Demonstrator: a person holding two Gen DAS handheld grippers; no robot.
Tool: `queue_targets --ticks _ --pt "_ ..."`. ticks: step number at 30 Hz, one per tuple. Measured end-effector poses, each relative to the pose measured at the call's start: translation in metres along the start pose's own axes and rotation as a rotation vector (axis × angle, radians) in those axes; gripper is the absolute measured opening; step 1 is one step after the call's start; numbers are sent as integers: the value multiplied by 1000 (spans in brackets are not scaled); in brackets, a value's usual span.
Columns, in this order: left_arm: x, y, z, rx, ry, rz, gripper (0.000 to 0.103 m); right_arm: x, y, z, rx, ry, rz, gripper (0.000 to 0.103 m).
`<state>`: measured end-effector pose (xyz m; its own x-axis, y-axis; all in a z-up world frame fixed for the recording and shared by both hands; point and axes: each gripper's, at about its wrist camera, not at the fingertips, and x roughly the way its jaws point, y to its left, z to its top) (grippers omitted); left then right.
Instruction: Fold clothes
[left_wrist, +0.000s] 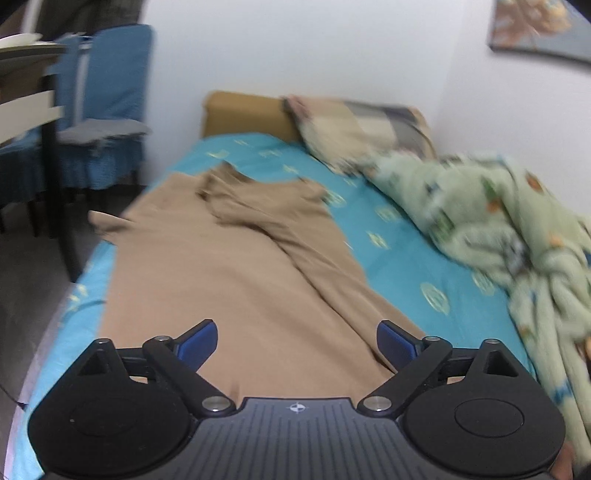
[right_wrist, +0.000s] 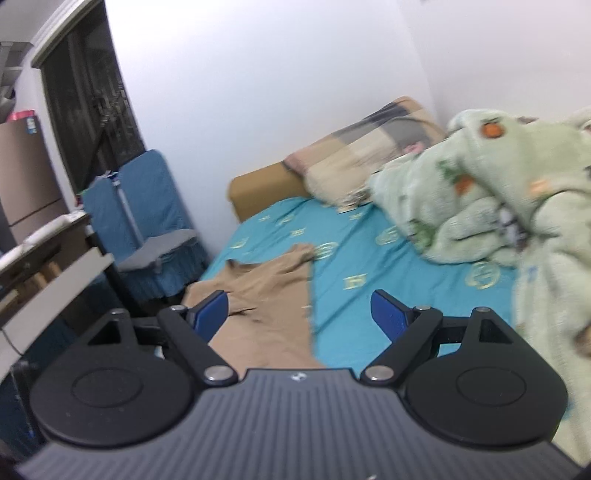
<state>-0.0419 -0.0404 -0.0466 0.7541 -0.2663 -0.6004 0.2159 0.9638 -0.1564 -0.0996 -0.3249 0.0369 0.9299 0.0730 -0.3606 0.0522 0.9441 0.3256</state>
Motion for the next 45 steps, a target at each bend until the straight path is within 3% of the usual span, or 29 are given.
queue_targets --ticks 3,9,16,20,22,23,27,34,39,45 --pt "13 -37 -13 57 46 -43 85 2 -25 1 22 -3 -85 86" --pt "48 -117 -40 150 125 -146 73 10 -73 -1 161 -9 -126 86" --pt "90 -210 -71 259 218 -265 67 19 -110 -9 264 -7 -197 86" --pt "120 -218 -85 311 260 -225 54 24 -120 -12 300 0 -217 86" --pt "124 -222 -87 340 210 -203 41 26 -121 -13 303 2 -226 86" --pt "126 -219 -86 322 208 -199 29 28 -121 -14 301 5 -232 86" --pt "131 -204 -80 233 209 -200 8 33 -118 -16 287 12 -252 86" --pt "64 -167 -40 145 140 -246 7 35 -110 -16 254 11 -287 86" --pt "-11 -123 -13 84 55 -248 7 42 -94 -20 175 43 -329 85" --pt "-49 -47 -31 -63 170 -184 4 38 -67 -25 123 87 -243 86"
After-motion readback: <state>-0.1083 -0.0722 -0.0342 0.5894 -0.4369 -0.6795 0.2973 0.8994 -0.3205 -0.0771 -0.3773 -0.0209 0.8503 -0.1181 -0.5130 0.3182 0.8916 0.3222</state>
